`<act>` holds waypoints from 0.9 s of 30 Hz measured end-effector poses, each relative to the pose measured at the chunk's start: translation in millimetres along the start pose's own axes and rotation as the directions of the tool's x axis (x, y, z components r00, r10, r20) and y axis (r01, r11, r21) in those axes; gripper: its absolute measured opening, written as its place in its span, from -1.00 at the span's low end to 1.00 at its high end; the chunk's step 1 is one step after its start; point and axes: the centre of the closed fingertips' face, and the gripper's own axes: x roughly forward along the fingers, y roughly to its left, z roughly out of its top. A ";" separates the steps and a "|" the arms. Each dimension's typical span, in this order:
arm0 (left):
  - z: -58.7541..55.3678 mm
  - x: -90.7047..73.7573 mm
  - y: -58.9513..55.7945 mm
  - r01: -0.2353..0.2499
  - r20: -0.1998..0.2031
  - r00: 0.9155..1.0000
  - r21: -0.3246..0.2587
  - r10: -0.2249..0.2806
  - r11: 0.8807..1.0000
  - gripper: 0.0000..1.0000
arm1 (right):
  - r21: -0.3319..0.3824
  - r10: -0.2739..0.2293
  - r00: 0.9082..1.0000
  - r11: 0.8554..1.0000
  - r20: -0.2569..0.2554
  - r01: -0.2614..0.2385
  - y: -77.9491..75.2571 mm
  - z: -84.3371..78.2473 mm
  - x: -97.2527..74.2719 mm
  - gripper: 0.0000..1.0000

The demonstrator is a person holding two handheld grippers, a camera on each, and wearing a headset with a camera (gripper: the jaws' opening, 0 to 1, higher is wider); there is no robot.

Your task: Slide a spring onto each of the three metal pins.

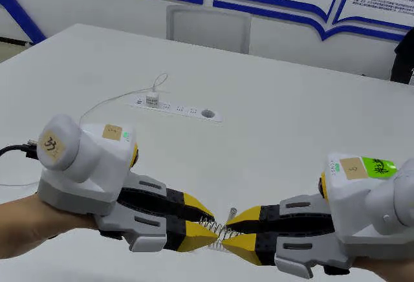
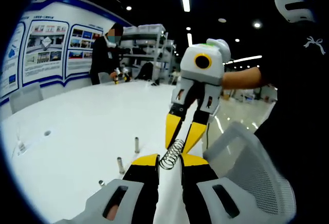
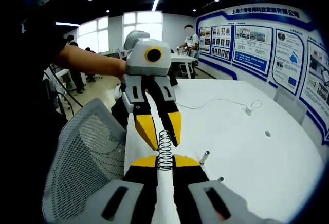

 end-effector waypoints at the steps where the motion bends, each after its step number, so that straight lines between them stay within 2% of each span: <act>1: -0.3 0.8 0.4 0.000 -0.001 1.000 0.000 0.000 1.000 -0.67 | -0.002 -0.001 1.000 1.000 -0.004 0.001 -0.4 -0.4 0.1 -0.79; 5: 0.2 1.7 0.1 0.000 -0.001 1.000 0.017 0.000 1.000 -0.71 | -0.008 -0.004 1.000 1.000 -0.007 0.004 -0.5 -0.4 -1.0 -0.79; 7: 1.4 1.5 -2.0 0.002 0.001 1.000 0.069 -0.003 0.998 -0.73 | -0.017 -0.007 1.000 1.000 -0.008 0.007 -0.9 -0.7 -1.7 -0.79; 8: 2.6 1.2 -5.4 0.017 0.007 1.000 0.078 -0.017 0.997 -0.78 | -0.055 -0.017 0.999 0.998 -0.036 0.015 -3.3 -6.1 -2.4 -0.79; 9: 3.5 1.6 -5.3 0.012 0.010 1.000 0.077 -0.013 0.997 -0.79 | -0.045 -0.007 1.000 0.999 -0.022 0.006 -0.9 -4.9 -1.0 -0.79; 11: 2.2 2.8 -4.7 0.006 -0.003 1.000 0.103 -0.006 0.995 -0.79 | -0.044 -0.017 1.000 0.999 -0.023 0.016 -2.2 -5.9 -1.0 -0.79; 18: 1.2 3.5 -3.3 0.005 -0.005 1.000 0.094 -0.004 0.996 -0.80 | -0.062 -0.022 0.999 0.998 -0.032 0.020 -3.4 -6.6 -0.6 -0.79; 27: 3.7 2.1 -4.1 0.004 0.005 1.000 0.095 -0.005 0.995 -0.80 | -0.057 -0.031 1.000 0.998 0.000 0.031 -4.0 -4.4 -2.3 -0.77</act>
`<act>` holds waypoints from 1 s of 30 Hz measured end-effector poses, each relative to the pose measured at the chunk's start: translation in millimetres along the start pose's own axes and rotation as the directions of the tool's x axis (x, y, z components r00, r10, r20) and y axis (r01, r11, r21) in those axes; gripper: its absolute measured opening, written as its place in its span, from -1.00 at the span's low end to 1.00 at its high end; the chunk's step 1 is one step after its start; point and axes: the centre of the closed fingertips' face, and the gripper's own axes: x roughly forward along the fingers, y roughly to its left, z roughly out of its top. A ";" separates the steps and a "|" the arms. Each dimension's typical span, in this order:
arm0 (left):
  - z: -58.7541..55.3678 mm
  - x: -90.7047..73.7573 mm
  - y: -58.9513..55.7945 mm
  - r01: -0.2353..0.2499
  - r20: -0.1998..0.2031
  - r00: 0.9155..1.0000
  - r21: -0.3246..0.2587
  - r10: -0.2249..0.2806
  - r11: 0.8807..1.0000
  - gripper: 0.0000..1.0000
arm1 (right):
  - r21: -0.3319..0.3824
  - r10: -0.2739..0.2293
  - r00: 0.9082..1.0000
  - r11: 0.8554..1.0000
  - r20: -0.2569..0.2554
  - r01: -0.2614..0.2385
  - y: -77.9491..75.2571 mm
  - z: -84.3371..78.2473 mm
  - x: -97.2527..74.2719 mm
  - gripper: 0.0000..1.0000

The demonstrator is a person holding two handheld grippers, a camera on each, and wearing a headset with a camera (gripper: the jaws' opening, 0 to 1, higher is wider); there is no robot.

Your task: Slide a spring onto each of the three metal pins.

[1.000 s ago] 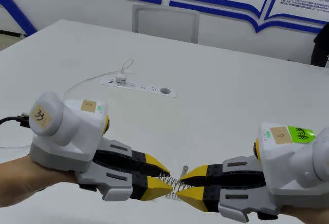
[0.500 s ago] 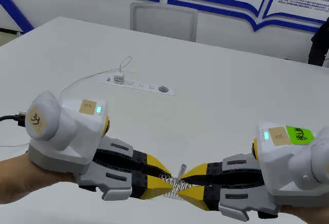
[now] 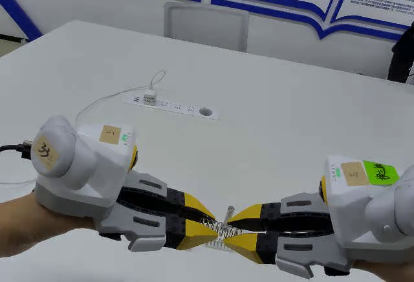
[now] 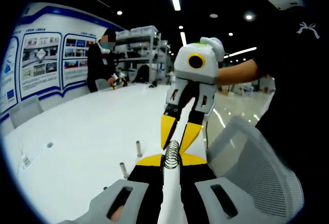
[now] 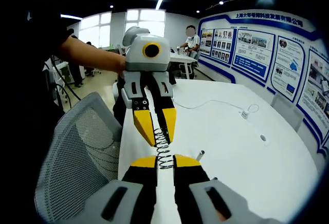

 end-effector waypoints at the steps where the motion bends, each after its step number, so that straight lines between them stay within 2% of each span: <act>1: 0.0 0.0 -0.2 0.001 -0.001 1.000 0.001 -0.001 1.000 -0.80 | -0.001 -0.001 1.000 1.000 0.003 0.001 0.2 -0.1 -0.1 -0.77; 5: -1.5 0.9 -1.2 0.001 -0.007 1.000 0.002 -0.001 1.000 -0.80 | 0.010 -0.003 1.000 1.000 0.003 0.003 -1.0 -2.5 -0.7 -0.76; 12: 2.6 -0.2 -1.4 -0.001 0.010 1.000 -0.001 0.001 1.000 -0.80 | 0.137 0.018 0.998 0.990 0.068 -0.027 -3.2 -0.9 -4.5 -0.75; 18: 3.7 -1.4 -3.0 0.006 0.016 1.000 0.002 -0.006 1.000 -0.81 | 0.144 0.026 0.997 0.989 0.072 -0.036 -1.6 -3.5 -4.4 -0.73; 23: 5.3 -2.8 -3.3 0.009 0.026 1.000 -0.006 -0.009 1.000 -0.80 | 0.145 0.040 0.995 0.988 0.095 -0.054 0.9 0.0 -4.6 -0.76; 30: 0.4 -2.5 -4.1 0.009 0.007 1.000 0.023 -0.010 1.000 -0.80 | 0.137 0.044 0.994 0.989 0.100 -0.058 1.0 3.1 -6.7 -0.77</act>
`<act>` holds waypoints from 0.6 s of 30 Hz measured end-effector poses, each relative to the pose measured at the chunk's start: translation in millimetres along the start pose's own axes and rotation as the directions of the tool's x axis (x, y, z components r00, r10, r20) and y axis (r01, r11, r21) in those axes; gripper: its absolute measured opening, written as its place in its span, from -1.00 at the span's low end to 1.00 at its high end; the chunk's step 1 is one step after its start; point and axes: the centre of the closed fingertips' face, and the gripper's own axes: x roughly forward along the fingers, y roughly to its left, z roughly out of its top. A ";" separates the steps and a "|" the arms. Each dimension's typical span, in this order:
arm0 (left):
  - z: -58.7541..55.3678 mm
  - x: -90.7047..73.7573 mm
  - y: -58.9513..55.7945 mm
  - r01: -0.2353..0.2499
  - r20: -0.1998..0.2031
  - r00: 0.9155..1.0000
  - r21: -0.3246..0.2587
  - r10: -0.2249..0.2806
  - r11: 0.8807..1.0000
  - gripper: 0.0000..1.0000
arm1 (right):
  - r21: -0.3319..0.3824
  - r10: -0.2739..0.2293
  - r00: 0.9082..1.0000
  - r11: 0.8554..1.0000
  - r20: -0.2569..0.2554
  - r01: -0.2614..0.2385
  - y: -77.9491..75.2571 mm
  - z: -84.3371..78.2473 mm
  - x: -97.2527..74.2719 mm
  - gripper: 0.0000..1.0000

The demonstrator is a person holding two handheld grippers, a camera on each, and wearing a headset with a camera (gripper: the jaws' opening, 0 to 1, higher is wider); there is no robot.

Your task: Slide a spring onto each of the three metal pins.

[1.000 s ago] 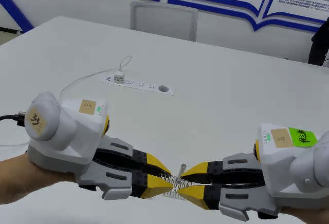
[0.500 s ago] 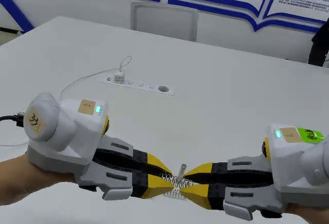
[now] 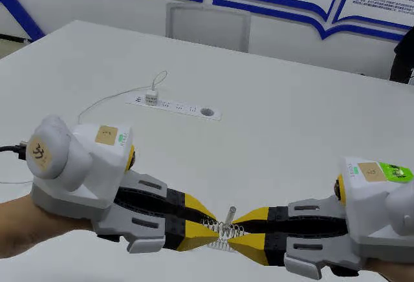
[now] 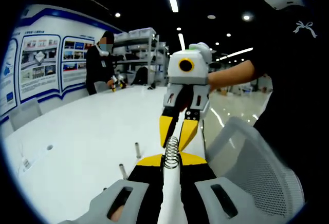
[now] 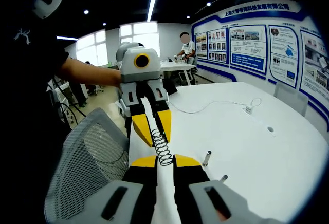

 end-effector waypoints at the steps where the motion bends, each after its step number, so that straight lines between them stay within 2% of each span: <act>1: -2.5 1.3 0.1 -0.003 -0.013 1.000 0.016 0.003 1.000 -0.80 | 0.000 0.000 1.000 1.000 0.005 0.000 -0.4 1.5 -0.7 -0.77; 3: -6.3 3.2 0.8 -0.008 -0.033 0.999 0.038 0.009 0.999 -0.80 | 0.002 -0.002 1.000 1.000 0.013 0.002 -1.3 4.1 -1.8 -0.77; 7: -5.8 5.6 4.8 -0.023 -0.034 0.999 0.049 0.024 0.999 -0.80 | -0.004 -0.011 1.000 1.000 0.011 0.011 -4.0 5.3 -3.8 -0.77; 9: -5.5 6.1 6.9 -0.028 -0.036 0.999 0.059 0.031 0.998 -0.80 | 0.014 -0.011 0.999 1.000 0.038 0.011 -5.8 10.2 -6.4 -0.77; 11: -6.4 6.8 10.2 -0.041 -0.047 0.998 0.072 0.045 0.997 -0.80 | 0.016 -0.011 0.999 1.000 0.039 0.010 -6.4 10.6 -7.0 -0.77; 12: -10.5 6.5 12.9 -0.049 -0.072 0.996 0.095 0.056 0.994 -0.80 | 0.024 -0.008 0.998 1.000 0.056 0.006 -6.0 13.4 -7.6 -0.78; 13: -9.8 7.9 11.1 -0.040 -0.067 0.997 0.100 0.047 0.994 -0.80 | 0.045 0.000 0.996 0.999 0.089 -0.004 -3.7 19.5 -7.0 -0.79; 15: -10.0 9.3 11.0 -0.045 -0.076 0.996 0.104 0.054 0.993 -0.80 | 0.029 -0.008 0.996 1.000 0.084 0.005 -4.9 21.2 -6.8 -0.79; 16: -10.4 8.7 13.1 -0.054 -0.078 0.995 0.111 0.063 0.992 -0.81 | 0.025 -0.013 0.998 1.000 0.066 0.011 -6.6 18.8 -6.2 -0.79; 18: -10.1 7.7 15.0 -0.057 -0.069 0.996 0.100 0.064 0.993 -0.81 | 0.035 -0.011 0.997 0.999 0.076 0.009 -7.2 19.8 -5.8 -0.79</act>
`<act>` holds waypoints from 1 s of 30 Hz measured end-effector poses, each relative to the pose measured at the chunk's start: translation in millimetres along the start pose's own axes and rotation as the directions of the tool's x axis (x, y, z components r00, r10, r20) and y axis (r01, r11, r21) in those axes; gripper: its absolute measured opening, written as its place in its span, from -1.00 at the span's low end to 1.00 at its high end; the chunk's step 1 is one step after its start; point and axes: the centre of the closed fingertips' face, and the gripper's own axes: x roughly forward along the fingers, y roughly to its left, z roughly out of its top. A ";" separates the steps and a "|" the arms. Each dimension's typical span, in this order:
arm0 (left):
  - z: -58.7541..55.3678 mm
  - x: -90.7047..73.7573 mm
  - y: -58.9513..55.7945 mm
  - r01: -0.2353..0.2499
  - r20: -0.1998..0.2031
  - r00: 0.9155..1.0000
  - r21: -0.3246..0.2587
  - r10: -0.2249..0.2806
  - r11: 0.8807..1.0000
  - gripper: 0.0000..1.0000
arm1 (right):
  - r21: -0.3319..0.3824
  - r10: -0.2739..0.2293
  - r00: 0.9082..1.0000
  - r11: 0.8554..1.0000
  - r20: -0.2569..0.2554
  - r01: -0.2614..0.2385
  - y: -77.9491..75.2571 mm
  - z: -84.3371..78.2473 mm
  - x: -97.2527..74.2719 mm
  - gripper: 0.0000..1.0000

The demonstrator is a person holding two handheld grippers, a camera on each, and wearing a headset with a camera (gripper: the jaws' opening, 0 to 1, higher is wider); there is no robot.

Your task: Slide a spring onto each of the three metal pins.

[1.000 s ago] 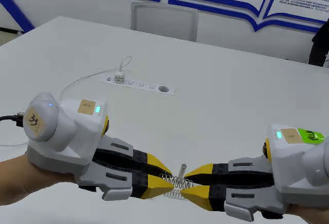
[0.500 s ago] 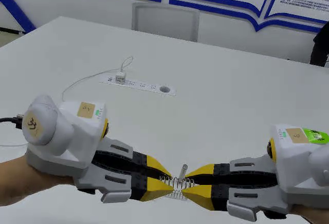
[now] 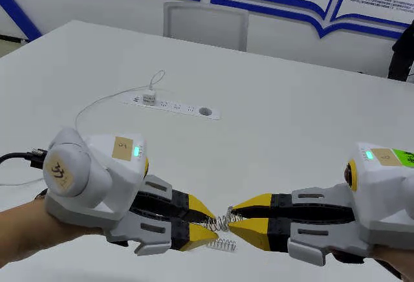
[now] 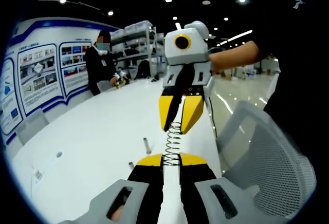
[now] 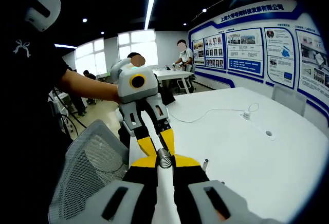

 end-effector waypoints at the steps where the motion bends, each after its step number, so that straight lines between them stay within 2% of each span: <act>1: 1.0 -0.8 1.1 -0.005 0.009 1.000 -0.004 0.005 1.000 -0.81 | 0.010 -0.002 1.000 1.000 0.012 0.002 -0.7 1.7 -0.2 -0.79; 8: 6.2 -0.9 0.1 -0.005 0.030 1.000 -0.008 0.005 1.000 -0.81 | 0.040 0.009 0.998 0.999 0.070 -0.012 0.2 14.3 -0.6 -0.79; 17: 7.5 2.9 -1.0 -0.008 0.034 0.999 0.000 0.008 1.000 -0.81 | 0.067 0.008 0.995 0.998 0.099 -0.015 1.6 21.4 2.3 -0.79; 21: 11.5 3.7 0.2 -0.014 0.055 0.998 -0.007 0.015 1.000 -0.81 | 0.084 0.009 0.992 0.996 0.130 -0.020 2.2 26.8 3.5 -0.79; 25: 14.3 4.6 1.0 -0.016 0.066 0.998 -0.009 0.017 1.000 -0.81 | 0.075 -0.003 0.991 0.997 0.130 -0.007 -0.2 27.7 4.7 -0.78; 26: 14.8 4.8 1.3 -0.018 0.069 0.997 -0.013 0.019 1.000 -0.81 | 0.053 -0.020 0.991 0.998 0.132 0.013 -2.3 28.6 5.0 -0.78; 30: 17.0 4.4 2.6 -0.022 0.083 0.996 -0.021 0.024 1.000 -0.81 | 0.064 -0.022 0.989 0.998 0.143 0.013 -2.0 31.5 4.8 -0.79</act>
